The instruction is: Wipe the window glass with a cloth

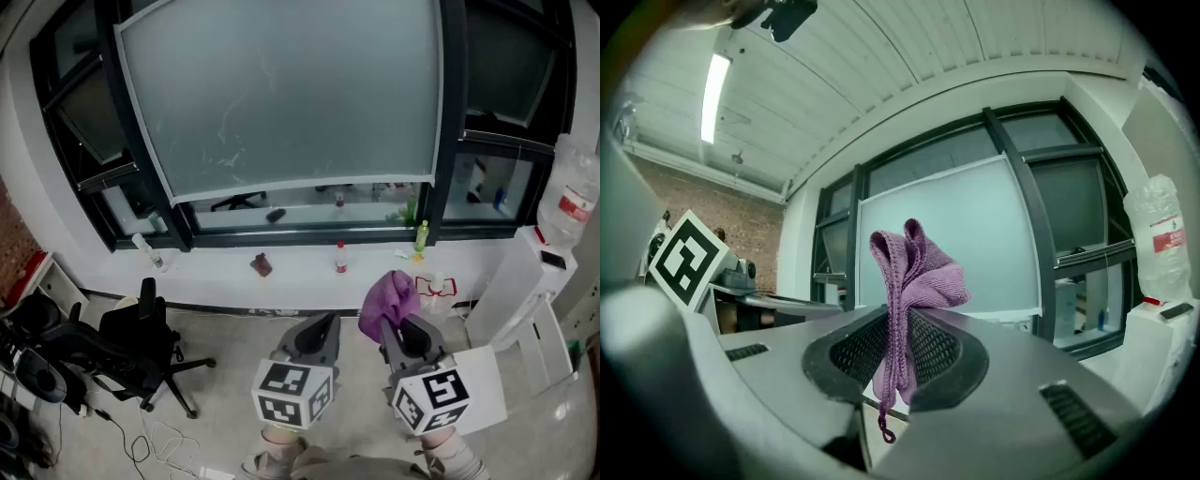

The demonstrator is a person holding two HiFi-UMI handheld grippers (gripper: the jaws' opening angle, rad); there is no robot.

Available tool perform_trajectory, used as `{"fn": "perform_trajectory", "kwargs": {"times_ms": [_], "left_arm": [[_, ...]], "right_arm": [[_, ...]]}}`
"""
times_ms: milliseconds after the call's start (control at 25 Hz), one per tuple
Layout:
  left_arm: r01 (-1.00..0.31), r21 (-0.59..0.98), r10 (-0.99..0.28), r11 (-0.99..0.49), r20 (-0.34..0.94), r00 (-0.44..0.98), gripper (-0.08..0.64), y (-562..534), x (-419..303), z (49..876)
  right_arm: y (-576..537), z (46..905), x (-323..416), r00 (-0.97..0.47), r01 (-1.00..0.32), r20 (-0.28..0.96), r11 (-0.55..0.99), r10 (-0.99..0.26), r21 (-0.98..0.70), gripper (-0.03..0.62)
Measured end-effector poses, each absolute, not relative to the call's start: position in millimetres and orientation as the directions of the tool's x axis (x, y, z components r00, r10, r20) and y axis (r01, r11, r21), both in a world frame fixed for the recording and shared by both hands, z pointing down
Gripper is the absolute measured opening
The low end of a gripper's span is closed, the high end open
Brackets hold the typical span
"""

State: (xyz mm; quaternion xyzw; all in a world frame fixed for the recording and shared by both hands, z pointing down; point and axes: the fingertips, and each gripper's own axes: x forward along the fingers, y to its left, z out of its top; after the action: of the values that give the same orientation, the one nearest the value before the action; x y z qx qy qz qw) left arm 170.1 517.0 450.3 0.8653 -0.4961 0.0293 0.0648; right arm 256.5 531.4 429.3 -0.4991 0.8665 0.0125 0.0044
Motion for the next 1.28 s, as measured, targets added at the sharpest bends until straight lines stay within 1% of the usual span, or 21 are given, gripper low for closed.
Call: {"fn": "perform_trajectory", "kwargs": {"times_ms": [240,400,680,840,1040,1280], "left_arm": [[-0.859,0.069,-0.851,-0.508,0.113,0.512,0.005,517,177,451],[-0.872,0.052,-0.866,-0.488,0.099,0.49,0.005,516,176,450],[-0.869,0.086,-0.864,-0.487,0.097,0.494,0.005,505,170,450],[-0.883,0.077,-0.876,-0.462,0.113,0.468,0.005,487,158,454],[-0.879,0.104,-0.872,-0.465,0.12,0.475,0.005,450,143,461],[-0.882,0.063,-0.874,-0.466,0.12,0.471,0.005,390,117,458]], "right_arm": [[533,431,261,-0.496,-0.868,-0.023,0.496,-0.868,0.009,0.052],[532,433,263,-0.508,-0.861,-0.029,0.508,-0.861,-0.018,0.052],[521,437,262,-0.502,-0.864,-0.015,0.502,-0.865,-0.04,0.052],[506,441,255,-0.502,-0.864,-0.008,0.502,-0.865,-0.052,0.052],[470,442,239,-0.504,-0.862,-0.004,0.504,-0.863,-0.046,0.052],[409,434,210,-0.515,-0.856,-0.028,0.515,-0.857,-0.042,0.052]]}}
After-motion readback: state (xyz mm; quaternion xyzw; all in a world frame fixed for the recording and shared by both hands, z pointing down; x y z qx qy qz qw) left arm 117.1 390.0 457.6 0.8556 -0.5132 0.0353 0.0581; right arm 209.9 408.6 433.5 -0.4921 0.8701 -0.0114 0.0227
